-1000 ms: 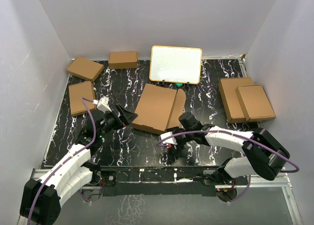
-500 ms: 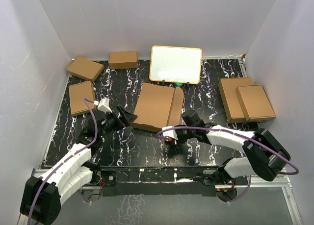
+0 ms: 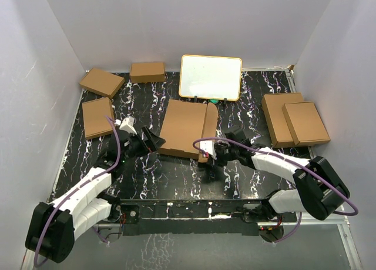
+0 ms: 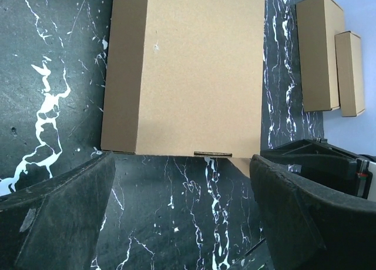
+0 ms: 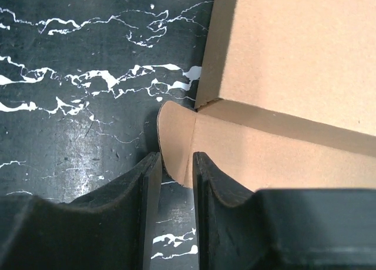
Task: Fold the paper box
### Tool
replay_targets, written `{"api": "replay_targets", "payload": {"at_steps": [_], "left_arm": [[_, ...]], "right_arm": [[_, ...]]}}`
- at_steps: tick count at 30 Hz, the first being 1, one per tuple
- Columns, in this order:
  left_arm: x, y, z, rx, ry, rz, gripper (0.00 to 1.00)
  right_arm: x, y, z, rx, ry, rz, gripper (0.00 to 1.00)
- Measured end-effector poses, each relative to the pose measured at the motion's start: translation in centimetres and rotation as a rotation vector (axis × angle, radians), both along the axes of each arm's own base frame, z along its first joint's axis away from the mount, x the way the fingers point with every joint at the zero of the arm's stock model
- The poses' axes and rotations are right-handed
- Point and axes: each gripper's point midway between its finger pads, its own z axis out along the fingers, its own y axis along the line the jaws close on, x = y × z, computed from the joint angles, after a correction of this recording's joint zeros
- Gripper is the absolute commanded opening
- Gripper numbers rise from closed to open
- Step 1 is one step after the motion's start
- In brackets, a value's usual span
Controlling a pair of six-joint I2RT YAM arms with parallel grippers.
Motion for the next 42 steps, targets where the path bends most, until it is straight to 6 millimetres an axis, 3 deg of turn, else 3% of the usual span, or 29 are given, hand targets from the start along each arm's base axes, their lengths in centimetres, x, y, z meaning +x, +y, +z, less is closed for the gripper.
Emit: {"api": "replay_targets", "payload": {"at_steps": [19,26,35,42], "left_arm": [[1.7,-0.1,-1.3,0.092,0.037,-0.020,0.94],[2.0,-0.2,-2.8,0.122,0.075,-0.031,0.94],[3.6,-0.9,-2.8,0.133,0.062,-0.048,0.94],[4.4,-1.3,-3.8,0.156,0.086,-0.067,0.88]], "right_arm": [[1.1,0.4,0.8,0.048,0.149,-0.132,0.08],[1.3,0.6,0.7,0.046,0.180,-0.146,0.08],[1.8,0.4,0.6,0.044,0.235,-0.190,0.08],[2.0,0.1,0.5,0.051,0.266,-0.227,0.08]]}}
